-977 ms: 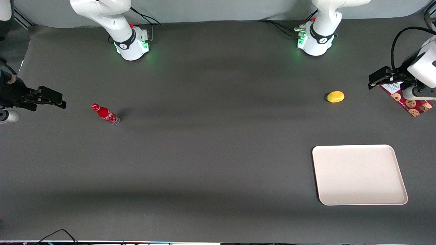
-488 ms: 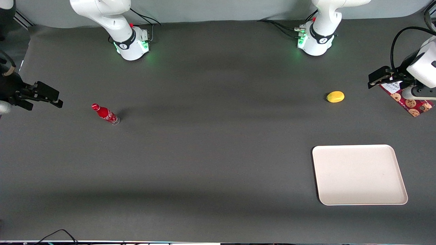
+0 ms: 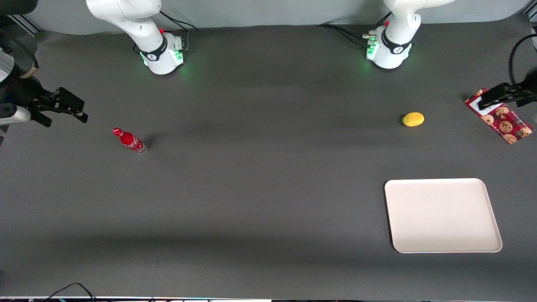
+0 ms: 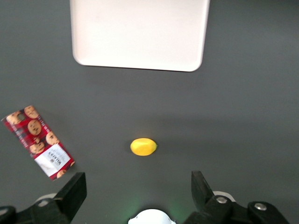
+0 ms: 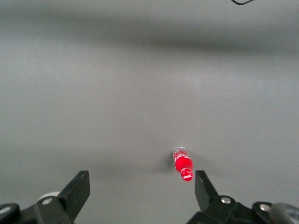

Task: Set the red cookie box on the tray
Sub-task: 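Close the left gripper on the end of the red cookie box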

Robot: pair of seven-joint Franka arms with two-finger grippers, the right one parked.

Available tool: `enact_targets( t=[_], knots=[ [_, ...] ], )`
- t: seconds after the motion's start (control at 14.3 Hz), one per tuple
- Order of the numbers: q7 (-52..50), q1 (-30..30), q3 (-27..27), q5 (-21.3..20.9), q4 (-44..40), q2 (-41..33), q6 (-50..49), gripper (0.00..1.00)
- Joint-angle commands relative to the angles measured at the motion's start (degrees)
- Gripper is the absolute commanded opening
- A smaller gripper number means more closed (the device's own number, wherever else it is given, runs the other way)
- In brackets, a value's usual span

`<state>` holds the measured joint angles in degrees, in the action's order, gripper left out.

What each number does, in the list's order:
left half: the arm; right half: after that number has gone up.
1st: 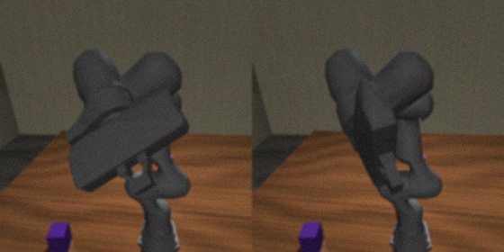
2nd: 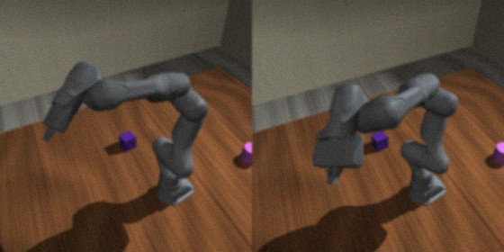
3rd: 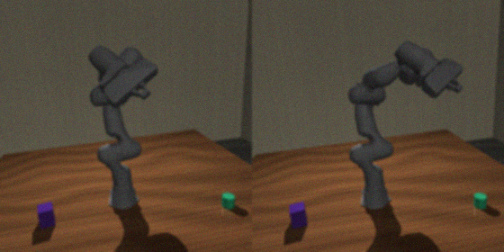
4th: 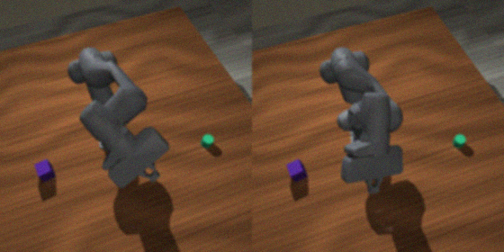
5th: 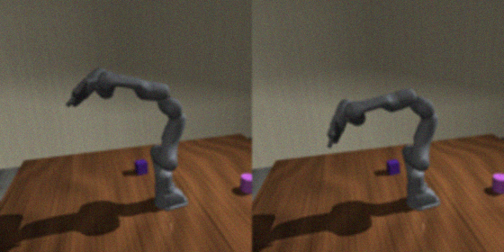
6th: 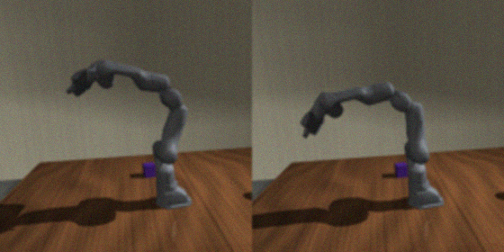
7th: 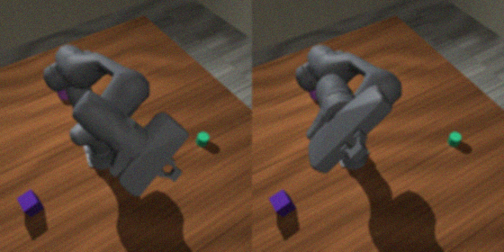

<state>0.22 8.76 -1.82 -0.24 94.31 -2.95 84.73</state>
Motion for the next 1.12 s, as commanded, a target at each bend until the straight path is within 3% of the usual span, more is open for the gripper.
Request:
enact_targets(
  t=[0.0, 0.21, 0.42, 0.63, 0.91, 1.05],
  knots=[
    [0.13, 8.69, -2.48, -0.2, -1.59, 0.41, -2.72, 1.0],
    [0.14, 17.23, -2.32, -1.68, -0.8, 1.02, -4.13, 1.0],
    [1.45, 19.8, -0.04, -8.36, 4.1, 1.2, -1.25, 1.0],
    [7.33, 19.89, 6.72, -7.94, 13.58, 0.49, 9.1, 1.0],
    [15.75, 20.15, 17.35, -7.58, 29.49, 1.19, 31.67, 1.0],
    [19.28, 20.33, 20.44, -4.87, 32.51, 3.9, 37.95, 1.0]
  ],
)
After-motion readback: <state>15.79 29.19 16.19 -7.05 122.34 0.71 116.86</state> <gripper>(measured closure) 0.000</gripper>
